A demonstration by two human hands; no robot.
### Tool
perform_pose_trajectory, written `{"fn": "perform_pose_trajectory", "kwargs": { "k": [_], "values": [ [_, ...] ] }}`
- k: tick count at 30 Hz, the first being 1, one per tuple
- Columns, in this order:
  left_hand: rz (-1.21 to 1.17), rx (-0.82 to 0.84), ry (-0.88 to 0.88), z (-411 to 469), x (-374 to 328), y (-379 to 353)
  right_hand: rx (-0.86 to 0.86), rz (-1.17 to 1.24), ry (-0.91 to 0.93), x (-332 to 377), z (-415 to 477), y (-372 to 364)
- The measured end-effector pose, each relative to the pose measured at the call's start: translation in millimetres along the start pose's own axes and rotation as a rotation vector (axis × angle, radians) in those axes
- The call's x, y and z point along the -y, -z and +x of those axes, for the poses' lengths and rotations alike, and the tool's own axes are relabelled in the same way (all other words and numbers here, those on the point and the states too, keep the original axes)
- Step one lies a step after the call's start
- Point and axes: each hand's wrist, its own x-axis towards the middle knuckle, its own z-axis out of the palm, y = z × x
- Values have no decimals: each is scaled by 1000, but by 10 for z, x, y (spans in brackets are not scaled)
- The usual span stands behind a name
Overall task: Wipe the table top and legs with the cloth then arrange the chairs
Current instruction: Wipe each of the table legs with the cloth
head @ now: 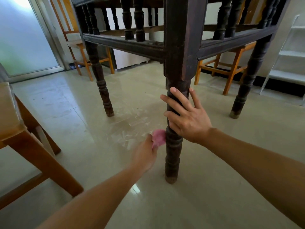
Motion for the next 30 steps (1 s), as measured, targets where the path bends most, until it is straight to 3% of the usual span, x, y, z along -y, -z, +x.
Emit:
{"fn": "perform_pose_trajectory", "kwargs": {
  "k": [4, 6, 9, 11, 12, 16, 18, 20, 22, 23, 24, 27, 28, 30],
  "values": [
    [349, 645, -224, -382, -46, -392, -57, 6, -38, 41, -3, -82],
    [195, 585, -162, -356, 94, -421, -93, 20, -40, 44, 0, -105],
    [-177, 103, 101, -36, 236, -265, -136, 23, -38, 37, 5, -140],
    [-58, -85, 69, 49, 217, -227, -170, 11, -51, 54, 15, -184],
    [8, -10, 1, 14, 162, -251, -190, 10, -64, 68, 23, -210],
    [398, 573, -282, -343, 171, -504, -262, 27, -97, 108, 50, -279],
    [316, 562, -210, -352, 322, -515, -273, 34, -95, 111, 55, -292],
    [104, 342, 19, -188, 400, -467, -287, 27, -100, 110, 58, -298],
    [46, 125, 158, -10, 421, -445, -299, 22, -115, 123, 65, -305],
    [57, 143, 141, 6, 410, -471, -305, 24, -122, 132, 72, -311],
    [62, 262, 77, -27, 350, -493, -316, 26, -128, 143, 76, -318],
    [240, 762, -137, -283, 267, -742, -343, 42, -132, 153, 82, -328],
    [284, 803, -136, -299, 305, -797, -343, 50, -131, 153, 80, -328],
    [124, 645, 3, -187, 377, -794, -344, 55, -128, 148, 81, -330]
  ]
}}
